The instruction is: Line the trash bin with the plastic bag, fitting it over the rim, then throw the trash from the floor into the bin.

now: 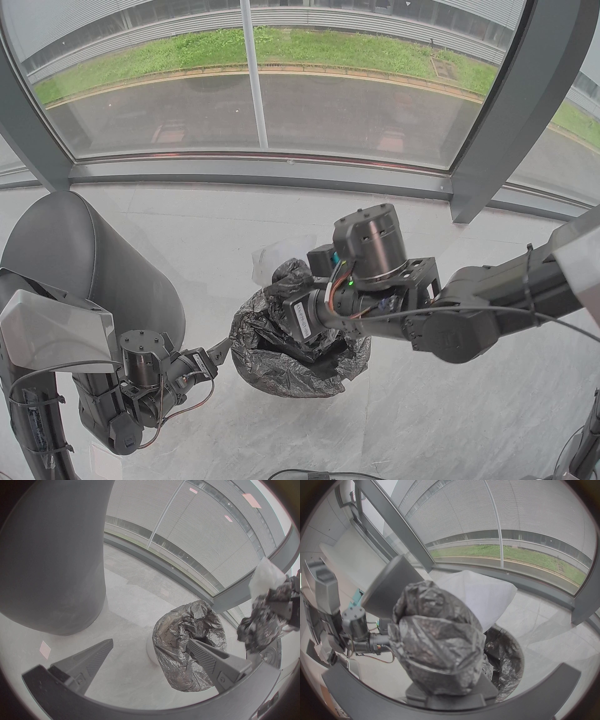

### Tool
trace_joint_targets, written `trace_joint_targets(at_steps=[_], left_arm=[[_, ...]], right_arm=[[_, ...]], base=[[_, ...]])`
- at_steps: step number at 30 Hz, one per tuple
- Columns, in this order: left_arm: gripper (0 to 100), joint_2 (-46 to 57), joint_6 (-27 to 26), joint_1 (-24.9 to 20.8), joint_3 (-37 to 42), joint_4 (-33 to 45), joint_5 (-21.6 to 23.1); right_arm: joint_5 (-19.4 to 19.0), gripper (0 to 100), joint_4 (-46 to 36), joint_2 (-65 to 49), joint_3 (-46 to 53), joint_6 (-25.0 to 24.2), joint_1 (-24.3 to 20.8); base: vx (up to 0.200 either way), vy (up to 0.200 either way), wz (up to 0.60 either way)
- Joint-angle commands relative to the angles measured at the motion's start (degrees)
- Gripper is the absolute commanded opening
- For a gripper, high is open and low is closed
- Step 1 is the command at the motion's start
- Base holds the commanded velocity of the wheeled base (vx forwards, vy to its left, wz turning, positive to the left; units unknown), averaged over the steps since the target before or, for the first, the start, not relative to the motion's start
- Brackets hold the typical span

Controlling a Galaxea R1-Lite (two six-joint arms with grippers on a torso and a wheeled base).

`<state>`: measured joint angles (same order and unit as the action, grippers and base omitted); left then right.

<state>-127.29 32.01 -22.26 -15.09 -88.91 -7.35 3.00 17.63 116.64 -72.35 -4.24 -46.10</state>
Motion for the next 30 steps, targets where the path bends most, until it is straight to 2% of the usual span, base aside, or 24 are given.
trace_joint_targets(at_steps=[1, 22, 23, 30], left_arm=[[100, 0.2, -0.1, 0.0, 0.1, 0.0, 0.0], [100, -0.1, -0.1, 0.0, 0.0, 0.0, 0.0], [100, -0.1, -0.1, 0.0, 0.0, 0.0, 0.0], [100, -0.1, -0.1, 0.0, 0.0, 0.0, 0.0]], right_arm=[[-0.5, 0, 1.7, 7.0, 0.8, -0.3, 0.0], [-0.5, 0, 2.2, 6.7, 0.6, -1.6, 0.5], [-0.4, 100, 2.2, 6.7, 0.6, -1.5, 0.7], [-0.5, 100, 2.2, 6.3, 0.5, -1.8, 0.9]], base=[[0.000, 0.000, 0.00], [0.000, 0.000, 0.00], [0.000, 0.000, 0.00], [0.000, 0.000, 0.00]])
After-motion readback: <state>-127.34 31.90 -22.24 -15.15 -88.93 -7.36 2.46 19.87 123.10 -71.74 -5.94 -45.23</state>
